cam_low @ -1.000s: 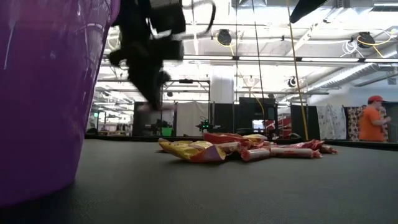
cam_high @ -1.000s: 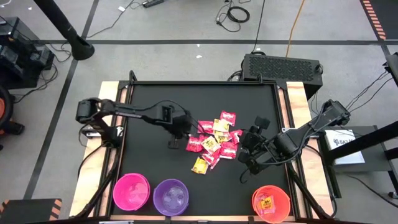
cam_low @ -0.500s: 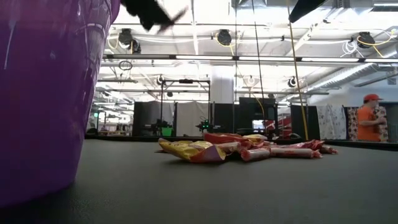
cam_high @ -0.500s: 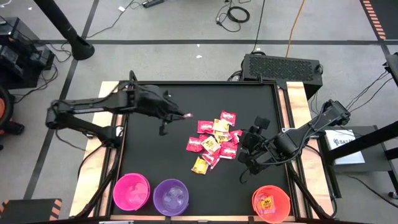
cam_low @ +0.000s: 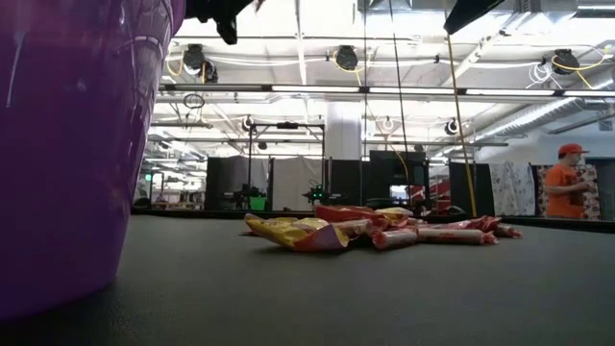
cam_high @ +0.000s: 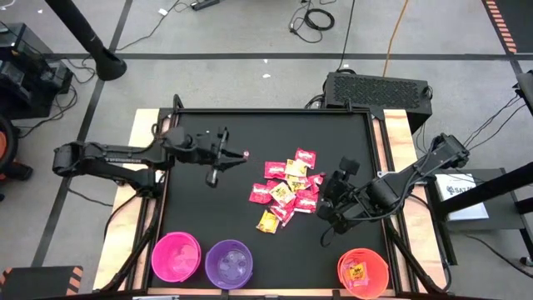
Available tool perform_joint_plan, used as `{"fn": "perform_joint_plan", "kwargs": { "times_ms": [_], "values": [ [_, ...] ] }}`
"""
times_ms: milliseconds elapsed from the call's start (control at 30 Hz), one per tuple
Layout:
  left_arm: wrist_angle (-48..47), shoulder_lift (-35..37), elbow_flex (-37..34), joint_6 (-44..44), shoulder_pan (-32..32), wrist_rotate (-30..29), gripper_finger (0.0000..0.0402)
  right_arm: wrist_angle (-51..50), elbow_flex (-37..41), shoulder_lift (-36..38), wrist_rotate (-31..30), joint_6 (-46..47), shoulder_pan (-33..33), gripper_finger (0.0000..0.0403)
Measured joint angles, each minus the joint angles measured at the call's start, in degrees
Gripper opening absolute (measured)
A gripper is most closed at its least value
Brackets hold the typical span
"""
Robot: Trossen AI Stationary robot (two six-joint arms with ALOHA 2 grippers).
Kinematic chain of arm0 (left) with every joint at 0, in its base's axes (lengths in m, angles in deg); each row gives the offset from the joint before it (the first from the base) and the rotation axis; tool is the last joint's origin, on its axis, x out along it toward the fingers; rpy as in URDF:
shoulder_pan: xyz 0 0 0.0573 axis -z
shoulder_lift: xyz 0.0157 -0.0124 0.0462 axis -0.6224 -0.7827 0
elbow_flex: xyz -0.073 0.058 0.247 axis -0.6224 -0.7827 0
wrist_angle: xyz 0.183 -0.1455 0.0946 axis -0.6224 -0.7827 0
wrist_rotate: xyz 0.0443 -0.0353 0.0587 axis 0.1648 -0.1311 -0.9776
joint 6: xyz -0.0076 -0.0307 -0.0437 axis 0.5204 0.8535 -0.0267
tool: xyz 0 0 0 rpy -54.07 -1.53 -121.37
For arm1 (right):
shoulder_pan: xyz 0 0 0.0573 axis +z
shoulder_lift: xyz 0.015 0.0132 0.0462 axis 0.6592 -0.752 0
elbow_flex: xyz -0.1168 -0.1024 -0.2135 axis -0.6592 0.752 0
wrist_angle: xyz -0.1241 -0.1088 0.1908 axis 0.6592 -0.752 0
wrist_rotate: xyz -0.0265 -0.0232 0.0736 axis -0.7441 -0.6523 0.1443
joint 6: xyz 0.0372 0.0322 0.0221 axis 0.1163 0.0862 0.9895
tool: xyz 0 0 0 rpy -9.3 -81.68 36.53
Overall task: Sort candy by brand, put in halloween buckets
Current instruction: Put the orange candy into the pink bucket
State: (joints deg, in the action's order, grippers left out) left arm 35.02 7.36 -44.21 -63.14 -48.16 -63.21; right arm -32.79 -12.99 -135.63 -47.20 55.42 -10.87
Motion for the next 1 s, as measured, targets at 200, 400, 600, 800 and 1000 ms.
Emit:
{"fn": "perform_joint_plan", "kwargs": {
  "times_ms": [200, 400, 600, 800, 1000],
  "values": [
    [3.39, -0.01, -1.57, 0.87, -0.07, -1.07, 0.0054, 0.93, 3.3, -0.04, -0.05, -1.49, -0.5, 0.0109],
    [2.75, -0.04, -1.57, -5.24, -0.07, -4.71, 0.0054, 2.24, 3.98, -0.04, -0.02, -2.65, -0.79, 0.0109],
    [0.84, -0.04, -1.54, -21.06, -0.07, -4.83, 0.0054, 5.1, 3.98, -0.04, -0.01, -5.78, -0.76, 0.0109],
    [-0.41, -0.04, -1.54, -36.7, -0.07, -8.57, 0.0054, 6.37, 3.98, -0.04, -0.14, -8.13, -1.18, 0.0109],
    [-0.43, -0.04, -1.52, -47.01, -0.07, -18.53, 0.0054, 7.07, 3.98, -0.04, -0.2, -9.88, -2.14, 0.0109]
  ]
}}
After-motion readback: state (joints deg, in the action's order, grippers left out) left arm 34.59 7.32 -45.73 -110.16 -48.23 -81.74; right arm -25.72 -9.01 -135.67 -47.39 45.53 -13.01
